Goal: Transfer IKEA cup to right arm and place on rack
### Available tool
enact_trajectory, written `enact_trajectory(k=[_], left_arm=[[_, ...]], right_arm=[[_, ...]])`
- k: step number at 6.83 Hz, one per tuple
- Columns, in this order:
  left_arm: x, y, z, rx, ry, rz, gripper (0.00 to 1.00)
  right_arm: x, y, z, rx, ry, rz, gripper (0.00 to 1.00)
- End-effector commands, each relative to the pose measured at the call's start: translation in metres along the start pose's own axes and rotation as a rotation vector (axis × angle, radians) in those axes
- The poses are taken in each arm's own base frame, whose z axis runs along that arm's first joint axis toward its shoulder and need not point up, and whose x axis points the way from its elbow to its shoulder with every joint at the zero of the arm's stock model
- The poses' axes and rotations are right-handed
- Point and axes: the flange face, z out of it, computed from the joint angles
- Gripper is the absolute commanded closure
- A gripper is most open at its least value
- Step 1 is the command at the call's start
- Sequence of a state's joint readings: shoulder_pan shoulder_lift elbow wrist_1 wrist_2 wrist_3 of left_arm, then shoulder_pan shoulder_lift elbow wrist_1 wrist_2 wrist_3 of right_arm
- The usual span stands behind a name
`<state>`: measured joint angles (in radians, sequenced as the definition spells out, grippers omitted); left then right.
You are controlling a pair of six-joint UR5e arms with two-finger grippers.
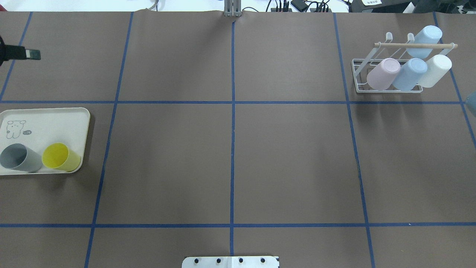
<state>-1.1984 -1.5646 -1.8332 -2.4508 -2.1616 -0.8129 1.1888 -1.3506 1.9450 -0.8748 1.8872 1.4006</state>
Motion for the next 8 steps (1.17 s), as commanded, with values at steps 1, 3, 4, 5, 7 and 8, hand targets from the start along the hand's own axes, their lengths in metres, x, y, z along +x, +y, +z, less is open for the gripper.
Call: enact_trajectory(k=[1, 3, 4, 5, 7, 8], left_arm=[[-0.078, 0.083, -0.013, -0.198, -0.109, 0.198, 0.00], [-0.117, 0.120, -0.011, -0.276, -0.146, 0.230, 0.00], [-0.123, 0.127, -0.007, -0.294, -0.152, 0.221, 0.00], [-0.130, 0.130, -0.001, -0.306, -0.159, 0.204, 0.00], [-0.130, 0.139, 0.008, -0.334, -0.155, 0.206, 0.00], [-0.120, 0.151, 0.023, -0.371, -0.140, 0.203, 0.00]], right_arm=[[-0.047, 0.061, 0.002, -0.149, -0.148, 0.207, 0.00], [-0.061, 0.092, 0.003, -0.225, -0.244, 0.312, 0.00], [-0.065, 0.102, 0.002, -0.245, -0.252, 0.325, 0.00], [-0.067, 0.105, 0.003, -0.251, -0.255, 0.323, 0.00], [-0.071, 0.111, 0.007, -0.265, -0.256, 0.321, 0.00], [-0.073, 0.113, 0.006, -0.268, -0.260, 0.319, 0.00]])
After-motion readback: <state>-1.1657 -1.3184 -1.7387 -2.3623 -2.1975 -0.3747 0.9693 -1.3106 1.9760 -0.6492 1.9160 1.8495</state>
